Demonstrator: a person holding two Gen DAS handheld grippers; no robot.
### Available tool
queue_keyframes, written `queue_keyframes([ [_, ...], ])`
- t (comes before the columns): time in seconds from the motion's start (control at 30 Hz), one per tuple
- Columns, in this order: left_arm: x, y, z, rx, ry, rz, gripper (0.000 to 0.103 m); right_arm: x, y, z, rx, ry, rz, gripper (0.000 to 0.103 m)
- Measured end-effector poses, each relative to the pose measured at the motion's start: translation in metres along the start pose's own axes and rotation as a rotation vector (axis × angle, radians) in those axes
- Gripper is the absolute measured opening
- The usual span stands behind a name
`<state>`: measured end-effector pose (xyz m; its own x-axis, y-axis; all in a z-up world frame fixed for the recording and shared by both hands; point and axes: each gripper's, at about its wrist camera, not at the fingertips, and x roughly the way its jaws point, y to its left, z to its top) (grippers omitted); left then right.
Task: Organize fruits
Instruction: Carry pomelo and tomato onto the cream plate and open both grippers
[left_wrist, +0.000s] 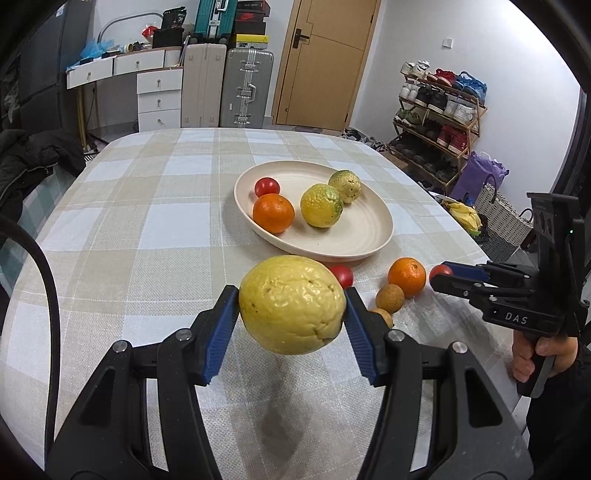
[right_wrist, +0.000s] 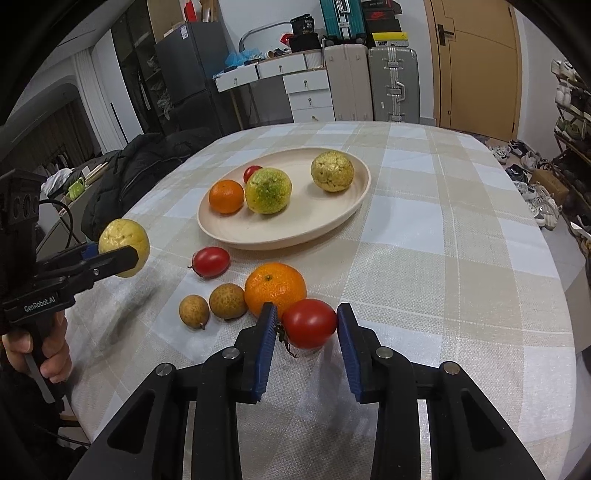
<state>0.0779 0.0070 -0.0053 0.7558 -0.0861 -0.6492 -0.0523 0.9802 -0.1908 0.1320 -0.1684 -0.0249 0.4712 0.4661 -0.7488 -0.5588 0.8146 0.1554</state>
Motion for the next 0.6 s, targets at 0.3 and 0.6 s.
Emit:
queue_keyframes([
  [0.3, -0.006, -0.004, 0.003, 0.007, -0.036, -0.003, 0.054, -0.022, 0.009, 0.006, -0.007, -0.084, 0.033, 0.034],
  [0.6, -0.007, -0.010, 0.014, 0.019, -0.059, -0.005, 0.054, -0.019, 0.018, 0.010, -0.017, -0.097, 0.050, 0.034],
])
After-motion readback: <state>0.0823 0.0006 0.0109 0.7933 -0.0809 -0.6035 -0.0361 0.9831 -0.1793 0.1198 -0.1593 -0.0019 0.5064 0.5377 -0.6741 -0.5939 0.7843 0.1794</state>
